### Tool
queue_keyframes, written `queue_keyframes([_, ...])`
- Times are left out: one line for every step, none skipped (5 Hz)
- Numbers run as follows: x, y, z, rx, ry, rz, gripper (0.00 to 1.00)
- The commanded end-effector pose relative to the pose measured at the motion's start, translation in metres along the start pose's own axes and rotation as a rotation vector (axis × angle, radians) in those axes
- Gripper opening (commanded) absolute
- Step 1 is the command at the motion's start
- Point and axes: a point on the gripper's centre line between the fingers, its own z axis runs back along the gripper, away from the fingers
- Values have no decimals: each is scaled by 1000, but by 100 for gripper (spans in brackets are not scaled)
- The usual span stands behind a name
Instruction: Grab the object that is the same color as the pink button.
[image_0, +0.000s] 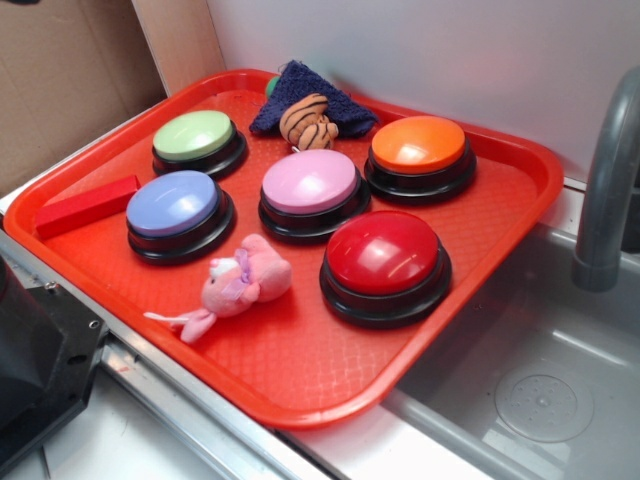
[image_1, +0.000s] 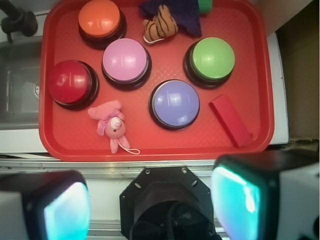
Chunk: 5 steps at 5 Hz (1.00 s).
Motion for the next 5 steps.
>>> queue_keyframes([0,0,0,0,0,0,100])
queue_keyframes([7,-10,-6,22,-11,-86,100])
queue_keyframes([11,-23,-17,26,-25,-115,100])
queue_keyframes([17,-40,-37,-15,-100,-149,100])
queue_keyframes([18,-49,-57,19,-70,-125,100])
